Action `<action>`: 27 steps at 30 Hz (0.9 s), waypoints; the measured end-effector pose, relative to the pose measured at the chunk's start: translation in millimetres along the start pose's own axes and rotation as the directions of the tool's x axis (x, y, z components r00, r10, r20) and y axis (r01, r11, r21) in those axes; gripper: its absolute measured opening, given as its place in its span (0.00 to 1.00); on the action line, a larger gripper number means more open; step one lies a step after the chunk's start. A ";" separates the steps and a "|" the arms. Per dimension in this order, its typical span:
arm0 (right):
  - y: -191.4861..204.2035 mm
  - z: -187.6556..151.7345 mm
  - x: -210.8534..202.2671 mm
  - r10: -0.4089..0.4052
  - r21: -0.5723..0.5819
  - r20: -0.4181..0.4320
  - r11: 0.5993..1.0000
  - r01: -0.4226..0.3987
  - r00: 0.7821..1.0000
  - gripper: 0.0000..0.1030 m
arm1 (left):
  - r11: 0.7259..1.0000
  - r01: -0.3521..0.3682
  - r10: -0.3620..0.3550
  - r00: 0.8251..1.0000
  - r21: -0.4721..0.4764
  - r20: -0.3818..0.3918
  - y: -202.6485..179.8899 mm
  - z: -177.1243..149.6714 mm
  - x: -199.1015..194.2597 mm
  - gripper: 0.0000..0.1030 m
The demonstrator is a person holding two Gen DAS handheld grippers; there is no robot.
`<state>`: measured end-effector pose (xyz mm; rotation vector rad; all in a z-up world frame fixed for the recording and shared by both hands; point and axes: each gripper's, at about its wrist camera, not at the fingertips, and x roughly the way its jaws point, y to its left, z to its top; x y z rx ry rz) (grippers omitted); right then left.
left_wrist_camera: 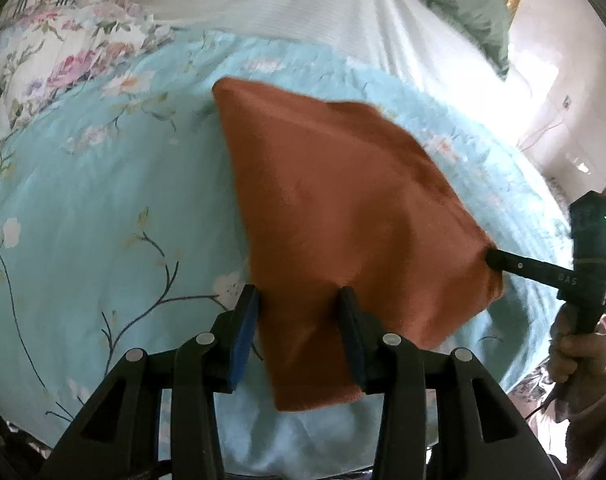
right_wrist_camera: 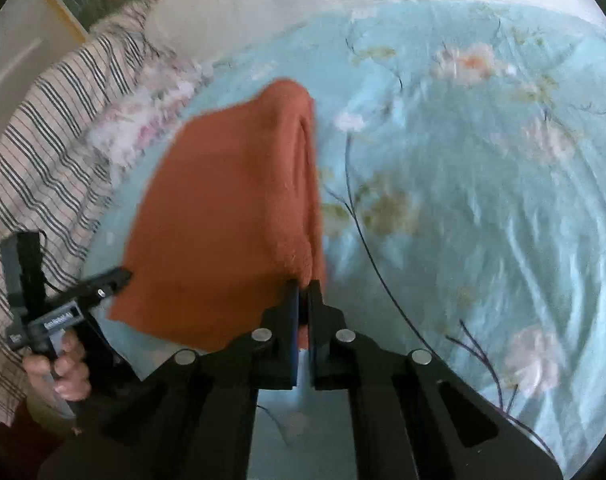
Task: Fold small clothes
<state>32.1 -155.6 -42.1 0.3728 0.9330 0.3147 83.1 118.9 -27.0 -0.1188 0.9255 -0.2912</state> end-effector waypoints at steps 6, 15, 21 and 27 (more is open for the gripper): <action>13.0 4.6 -13.7 -0.022 0.008 0.052 1.000 0.021 0.998 0.08 | 1.000 0.007 -0.007 1.000 -0.028 -0.013 2.4 -2.5 -1.5 0.44; 49.4 24.3 9.2 0.067 -0.054 0.054 0.997 -0.064 0.996 0.08 | 0.972 0.233 -0.236 0.969 0.042 0.072 -33.9 3.9 -30.4 0.42; 15.9 14.7 29.4 0.048 0.023 0.048 0.999 -0.049 0.998 0.00 | 0.978 0.202 -0.201 0.979 0.040 -0.027 -43.7 -27.8 17.3 0.41; 11.9 11.0 24.2 0.034 0.033 0.060 0.999 -0.036 0.998 0.00 | 0.983 0.181 -0.180 0.983 0.037 -0.038 -48.4 -25.3 13.7 0.41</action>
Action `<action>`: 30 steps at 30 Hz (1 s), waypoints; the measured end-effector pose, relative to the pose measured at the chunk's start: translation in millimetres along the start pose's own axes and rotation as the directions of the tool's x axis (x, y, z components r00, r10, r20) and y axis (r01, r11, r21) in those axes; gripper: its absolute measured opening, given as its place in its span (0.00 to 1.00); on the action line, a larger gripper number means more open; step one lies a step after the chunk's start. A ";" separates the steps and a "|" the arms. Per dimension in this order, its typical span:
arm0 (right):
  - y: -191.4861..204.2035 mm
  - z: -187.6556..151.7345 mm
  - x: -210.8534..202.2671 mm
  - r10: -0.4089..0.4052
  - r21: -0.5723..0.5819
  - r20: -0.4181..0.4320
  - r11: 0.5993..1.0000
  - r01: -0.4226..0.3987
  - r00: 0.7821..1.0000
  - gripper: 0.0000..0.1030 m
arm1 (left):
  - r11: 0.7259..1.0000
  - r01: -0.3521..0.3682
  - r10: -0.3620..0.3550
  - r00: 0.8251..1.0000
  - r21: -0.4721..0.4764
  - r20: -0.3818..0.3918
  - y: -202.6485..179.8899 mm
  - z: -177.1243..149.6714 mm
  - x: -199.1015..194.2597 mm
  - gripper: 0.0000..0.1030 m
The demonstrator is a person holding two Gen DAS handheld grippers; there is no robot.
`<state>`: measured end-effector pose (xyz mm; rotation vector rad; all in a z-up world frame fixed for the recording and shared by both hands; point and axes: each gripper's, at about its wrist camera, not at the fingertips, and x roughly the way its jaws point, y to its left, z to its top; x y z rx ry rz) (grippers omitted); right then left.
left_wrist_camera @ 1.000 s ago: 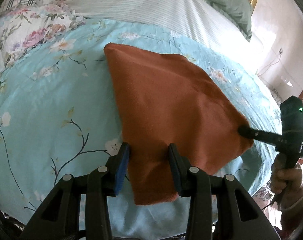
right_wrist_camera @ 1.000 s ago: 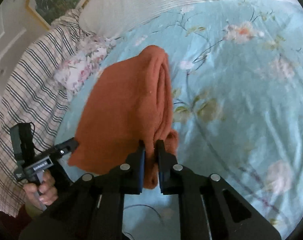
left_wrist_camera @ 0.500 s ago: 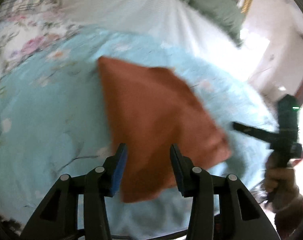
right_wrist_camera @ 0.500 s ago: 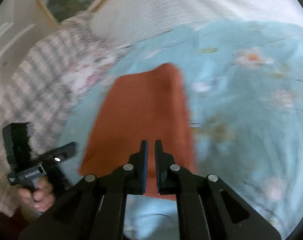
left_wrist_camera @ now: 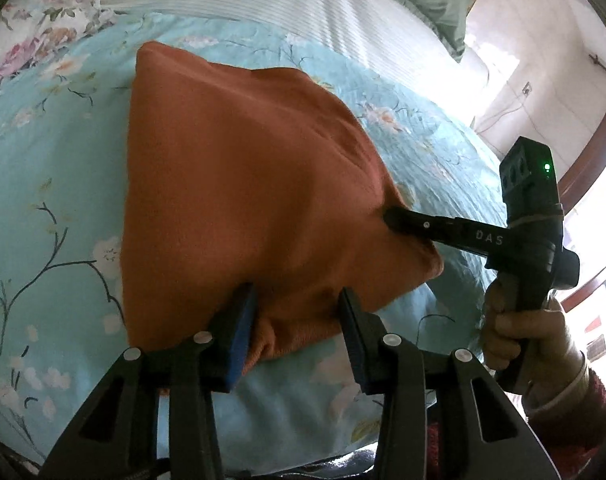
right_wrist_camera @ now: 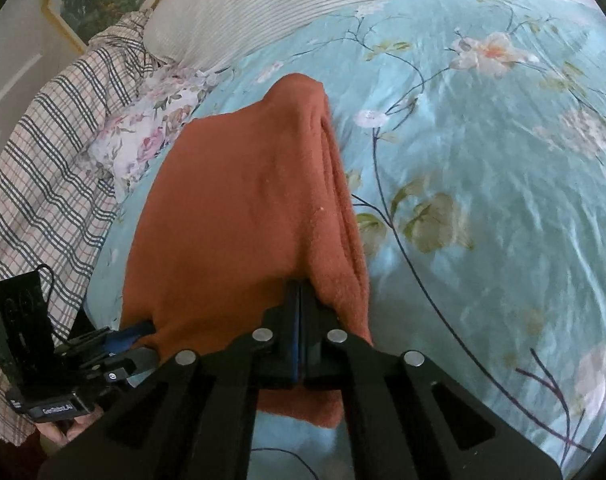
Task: Fold small clothes
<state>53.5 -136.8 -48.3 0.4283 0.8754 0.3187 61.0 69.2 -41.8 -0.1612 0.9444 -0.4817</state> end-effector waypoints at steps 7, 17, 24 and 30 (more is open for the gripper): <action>-10.7 -8.3 -13.2 -0.041 0.018 -0.008 0.999 0.041 0.999 0.00 | 1.000 -0.026 0.026 1.000 0.001 0.006 14.7 -2.5 -15.1 0.34; 35.1 -0.3 -3.6 -0.031 -0.115 -0.035 0.993 0.027 0.999 0.04 | 0.996 -0.091 0.090 0.994 0.011 0.067 27.0 14.0 -42.9 0.37; 5.8 -4.0 -12.9 -0.036 -0.034 -0.031 0.999 0.035 0.999 0.04 | 0.986 -0.163 0.163 0.987 -0.025 0.010 50.5 5.5 -25.1 0.45; 15.5 -0.1 -40.2 -0.019 -0.045 0.020 0.999 0.020 1.000 0.44 | 0.985 -0.168 0.170 0.984 -0.042 0.047 45.0 5.4 -45.1 0.44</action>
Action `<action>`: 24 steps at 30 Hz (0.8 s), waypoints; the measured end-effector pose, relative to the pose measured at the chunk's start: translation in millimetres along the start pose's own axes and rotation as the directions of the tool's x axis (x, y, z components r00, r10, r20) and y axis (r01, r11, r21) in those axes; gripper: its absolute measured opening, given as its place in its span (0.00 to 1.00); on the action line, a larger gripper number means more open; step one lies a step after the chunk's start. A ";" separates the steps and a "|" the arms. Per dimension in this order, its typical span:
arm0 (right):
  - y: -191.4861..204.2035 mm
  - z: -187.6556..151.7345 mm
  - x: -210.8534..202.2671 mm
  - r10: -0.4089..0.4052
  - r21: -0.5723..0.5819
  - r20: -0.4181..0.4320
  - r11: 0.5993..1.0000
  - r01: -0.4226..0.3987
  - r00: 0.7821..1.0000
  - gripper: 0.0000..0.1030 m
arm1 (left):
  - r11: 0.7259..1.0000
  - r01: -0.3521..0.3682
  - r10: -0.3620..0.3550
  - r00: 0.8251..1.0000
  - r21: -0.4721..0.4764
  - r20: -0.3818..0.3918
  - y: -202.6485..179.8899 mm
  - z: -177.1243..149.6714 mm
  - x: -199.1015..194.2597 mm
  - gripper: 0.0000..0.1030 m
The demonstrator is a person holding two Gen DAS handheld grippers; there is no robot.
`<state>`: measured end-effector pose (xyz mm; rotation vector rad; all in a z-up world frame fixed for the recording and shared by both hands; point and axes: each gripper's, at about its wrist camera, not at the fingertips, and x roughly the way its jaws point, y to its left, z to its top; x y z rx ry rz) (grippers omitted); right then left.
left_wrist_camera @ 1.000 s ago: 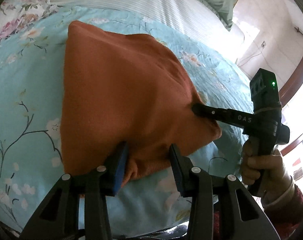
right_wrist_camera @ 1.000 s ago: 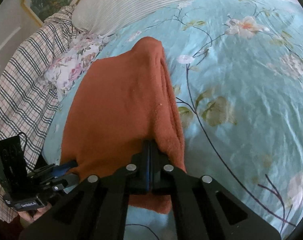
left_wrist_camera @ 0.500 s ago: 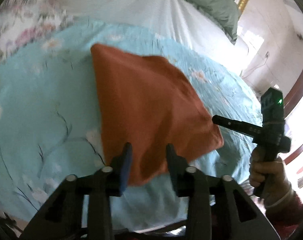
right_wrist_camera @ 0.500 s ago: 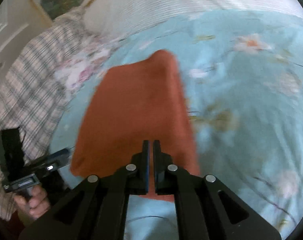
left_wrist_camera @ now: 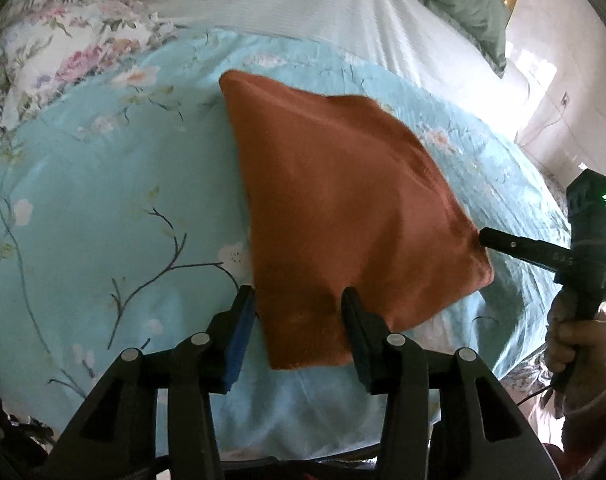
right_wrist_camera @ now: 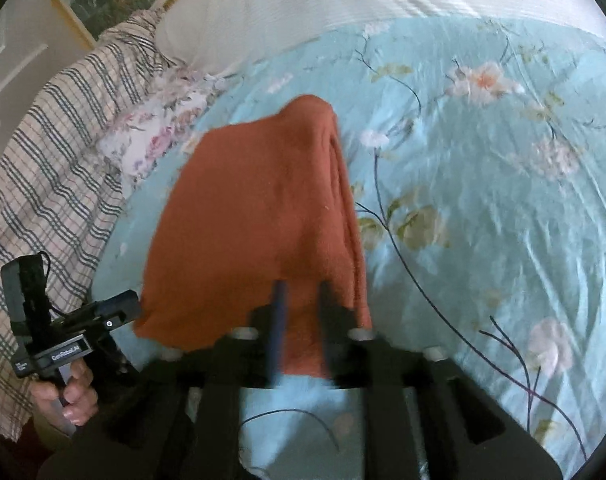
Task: Fold small clothes
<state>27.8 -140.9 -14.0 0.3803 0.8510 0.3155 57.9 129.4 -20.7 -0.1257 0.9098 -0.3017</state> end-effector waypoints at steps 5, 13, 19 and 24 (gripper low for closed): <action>19.2 -1.8 -15.8 -0.001 -0.062 0.036 0.998 0.003 0.999 0.56 | 0.999 -0.039 0.040 0.998 -0.010 0.049 -11.6 -0.7 -18.2 0.71; 33.4 -23.7 -20.8 -0.080 -0.180 -0.020 0.981 0.075 0.997 0.82 | 0.985 -0.172 0.171 0.985 0.022 0.036 -23.8 -18.7 -26.4 0.81; 39.9 -35.9 -31.6 -0.073 -0.218 -0.056 0.974 0.059 0.996 0.83 | 0.966 -0.248 0.246 0.969 0.076 0.032 -24.9 -28.5 -31.1 0.81; 56.5 -26.9 -54.5 -0.064 -0.270 -0.027 0.961 0.054 0.998 0.91 | 0.943 -0.296 0.285 0.955 0.153 0.087 -41.5 -20.9 -53.6 0.82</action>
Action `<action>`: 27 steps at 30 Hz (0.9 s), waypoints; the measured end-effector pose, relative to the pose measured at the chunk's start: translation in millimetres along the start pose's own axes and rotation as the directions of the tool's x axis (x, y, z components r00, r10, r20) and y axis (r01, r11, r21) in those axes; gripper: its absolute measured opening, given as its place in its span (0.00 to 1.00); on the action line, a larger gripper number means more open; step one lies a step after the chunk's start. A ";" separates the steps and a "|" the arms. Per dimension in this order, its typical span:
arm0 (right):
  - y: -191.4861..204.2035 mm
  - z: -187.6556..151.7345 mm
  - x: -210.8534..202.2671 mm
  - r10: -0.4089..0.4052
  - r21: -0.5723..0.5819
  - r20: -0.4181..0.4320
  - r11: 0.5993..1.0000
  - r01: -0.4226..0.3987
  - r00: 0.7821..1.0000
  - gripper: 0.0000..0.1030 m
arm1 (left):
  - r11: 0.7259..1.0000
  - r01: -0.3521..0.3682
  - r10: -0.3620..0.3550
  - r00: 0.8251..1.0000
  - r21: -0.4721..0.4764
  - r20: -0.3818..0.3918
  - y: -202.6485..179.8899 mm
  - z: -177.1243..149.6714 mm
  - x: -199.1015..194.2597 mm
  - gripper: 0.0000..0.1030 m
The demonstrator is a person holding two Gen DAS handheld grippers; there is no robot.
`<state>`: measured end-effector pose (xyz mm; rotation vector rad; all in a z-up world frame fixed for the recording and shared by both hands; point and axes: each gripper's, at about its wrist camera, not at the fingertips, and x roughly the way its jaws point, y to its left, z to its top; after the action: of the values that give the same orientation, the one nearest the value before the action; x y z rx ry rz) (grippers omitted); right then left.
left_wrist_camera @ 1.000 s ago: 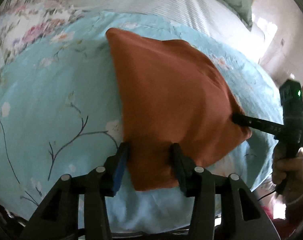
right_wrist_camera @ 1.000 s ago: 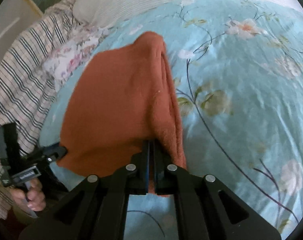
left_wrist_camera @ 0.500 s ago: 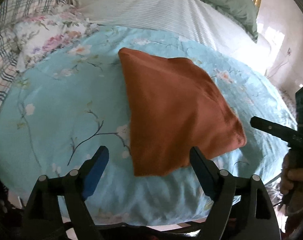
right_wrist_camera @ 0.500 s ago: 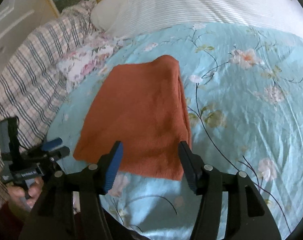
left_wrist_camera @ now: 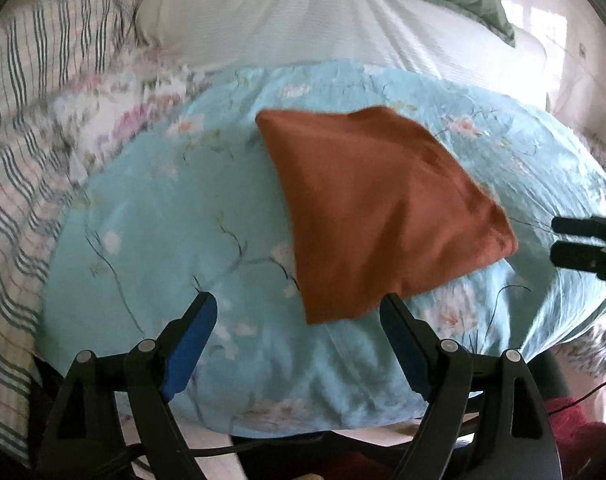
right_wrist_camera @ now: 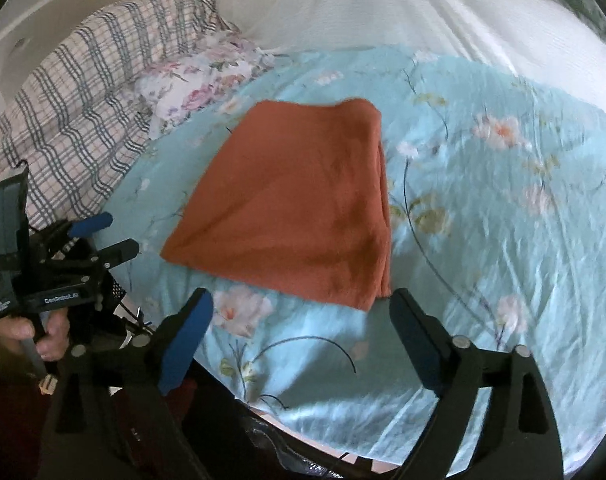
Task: Fold small clothes
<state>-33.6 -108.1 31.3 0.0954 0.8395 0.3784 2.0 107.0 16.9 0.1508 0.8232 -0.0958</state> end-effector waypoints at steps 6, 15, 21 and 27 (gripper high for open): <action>15.5 11.2 -13.9 -0.002 -0.068 0.043 0.998 0.005 0.999 0.99 | 1.000 -0.009 0.008 0.999 0.026 0.033 -4.5 17.5 -23.2 0.85; 8.4 2.7 12.6 -0.001 -0.021 -0.026 1.000 0.000 1.000 0.99 | 0.998 -0.058 0.058 0.998 -0.013 0.002 -1.0 16.4 -10.8 0.85; 6.5 2.4 13.1 -0.009 -0.015 -0.031 1.000 0.009 0.999 1.00 | 0.996 -0.084 0.084 0.996 -0.004 -0.040 -0.1 12.1 -0.4 0.85; 5.7 2.9 13.5 -0.015 -0.014 -0.038 1.000 0.015 0.999 1.00 | 0.995 -0.098 0.098 0.994 -0.003 -0.054 2.7 10.8 1.2 0.85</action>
<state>-24.9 -97.7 25.0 0.0696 0.8743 0.3729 11.0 107.8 23.5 0.1894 0.8683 0.0031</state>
